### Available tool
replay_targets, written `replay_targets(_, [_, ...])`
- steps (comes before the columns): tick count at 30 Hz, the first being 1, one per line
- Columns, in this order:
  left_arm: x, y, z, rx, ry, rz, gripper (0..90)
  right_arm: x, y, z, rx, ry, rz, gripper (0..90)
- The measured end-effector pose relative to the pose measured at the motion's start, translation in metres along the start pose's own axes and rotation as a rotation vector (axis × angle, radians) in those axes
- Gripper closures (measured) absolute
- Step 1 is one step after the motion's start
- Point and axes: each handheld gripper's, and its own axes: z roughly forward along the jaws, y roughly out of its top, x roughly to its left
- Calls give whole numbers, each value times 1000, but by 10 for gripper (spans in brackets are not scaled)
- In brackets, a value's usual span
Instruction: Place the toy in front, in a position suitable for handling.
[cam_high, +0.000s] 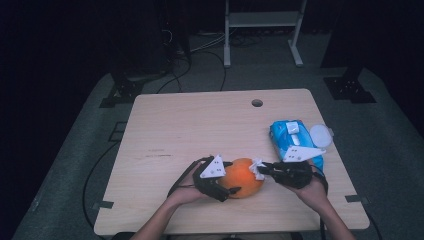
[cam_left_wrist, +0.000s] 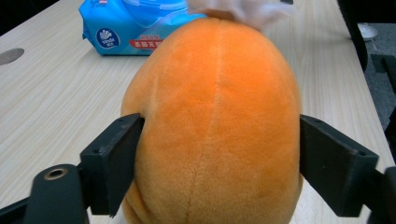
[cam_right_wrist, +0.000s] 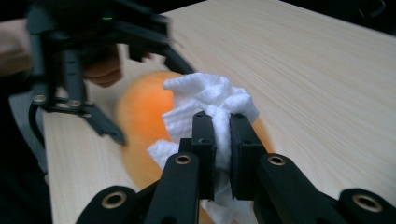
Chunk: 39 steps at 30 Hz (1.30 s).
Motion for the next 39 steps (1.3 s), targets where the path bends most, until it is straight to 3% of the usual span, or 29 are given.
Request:
replay_targets(2, [1, -2, -1, -1, 0, -6, 175, 4, 2, 3, 18, -15, -28, 817])
replay_targets(4, [2, -4, -2, -11, -5, -20, 174, -4, -2, 1, 18, -25, 1, 816])
replay_targets(7, [3, -4, -1, -17, -10, -33, 173, -24, -17, -1, 69, -89, 52, 816])
replay_targets(9, [1, 0, 1, -10, -8, -33, 166, -30, -23, -4, 72, -79, 101, 817])
replay_targets(12, [-3, 6, 4, 11, 8, -26, 141, -19, -12, -2, 51, -51, 78, 817])
replay_targets(14, [-6, 8, 6, 33, 20, 0, 126, -7, -2, 2, 42, -34, 29, 817])
replay_targets(17, [-6, 7, 5, 21, 17, -11, 127, 3, 7, 5, 18, -7, -1, 816])
replay_targets(21, [3, 6, 0, -11, -16, -51, 117, -4, -1, 3, 31, -20, 6, 817])
replay_targets(24, [14, 2, -7, -49, -49, -123, 96, -16, -9, -3, 29, -19, 55, 817])
replay_targets(27, [17, -1, -3, -36, -80, -147, 134, -20, -9, -5, 22, -13, 75, 817])
replay_targets(30, [9, 4, 2, -10, -67, -107, 164, -12, -2, -3, 30, -25, 39, 818])
replay_targets(32, [5, 7, 3, 4, -51, -85, 181, 2, 7, 1, 23, -29, -17, 817])
replay_targets(34, [3, 7, 3, 7, -39, -69, 197, 15, 14, 4, 10, 7, -52, 817])
replay_targets(36, [3, 7, 3, 5, -36, -83, 199, 28, 20, 9, 11, 36, -87, 816])
replay_targets(39, [5, 4, 1, 5, -34, -94, 212, 35, 21, 15, 42, 12, -141, 816])
